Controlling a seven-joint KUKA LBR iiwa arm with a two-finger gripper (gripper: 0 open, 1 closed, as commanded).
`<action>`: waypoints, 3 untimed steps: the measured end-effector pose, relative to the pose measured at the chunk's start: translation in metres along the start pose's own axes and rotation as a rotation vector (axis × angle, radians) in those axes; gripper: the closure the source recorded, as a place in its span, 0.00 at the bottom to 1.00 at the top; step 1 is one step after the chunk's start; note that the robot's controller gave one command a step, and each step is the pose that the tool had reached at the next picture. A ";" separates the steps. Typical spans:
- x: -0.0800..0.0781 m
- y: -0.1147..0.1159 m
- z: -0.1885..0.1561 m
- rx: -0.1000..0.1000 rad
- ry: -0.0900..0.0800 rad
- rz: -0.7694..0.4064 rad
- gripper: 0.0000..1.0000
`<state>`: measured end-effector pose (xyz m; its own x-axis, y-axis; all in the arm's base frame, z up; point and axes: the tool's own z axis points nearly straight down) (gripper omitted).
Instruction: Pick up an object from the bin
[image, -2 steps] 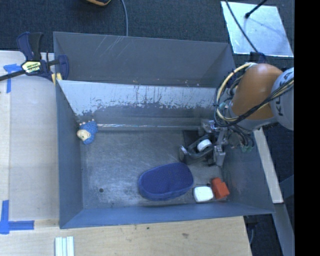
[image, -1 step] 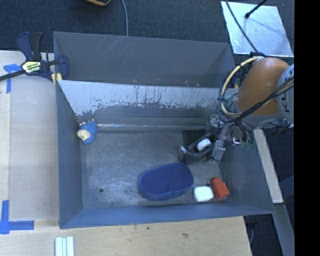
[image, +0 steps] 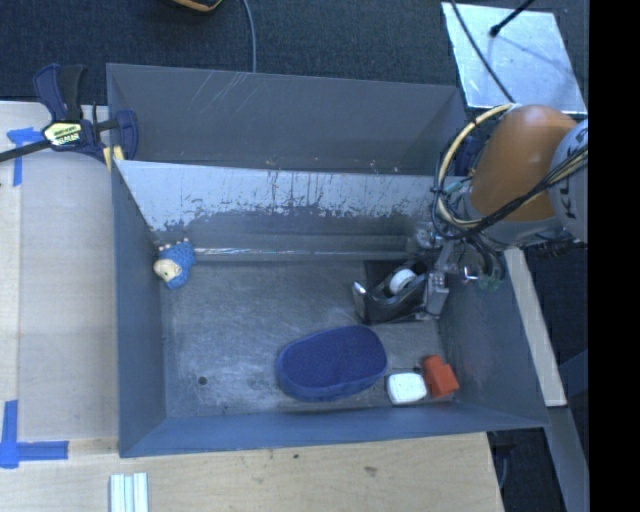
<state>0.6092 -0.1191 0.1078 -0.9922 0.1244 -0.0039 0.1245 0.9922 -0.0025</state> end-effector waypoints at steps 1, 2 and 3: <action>0.002 0.023 0.037 -0.002 -0.002 0.170 0.00; 0.001 0.022 0.036 -0.001 -0.004 0.168 0.00; 0.000 0.021 0.035 0.000 -0.011 0.167 1.00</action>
Offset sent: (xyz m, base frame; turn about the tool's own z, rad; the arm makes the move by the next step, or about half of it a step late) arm -0.0003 0.0243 -0.0378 0.1694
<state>0.6123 -0.0983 0.0727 -0.9575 0.2880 -0.0156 0.2880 0.9576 -0.0010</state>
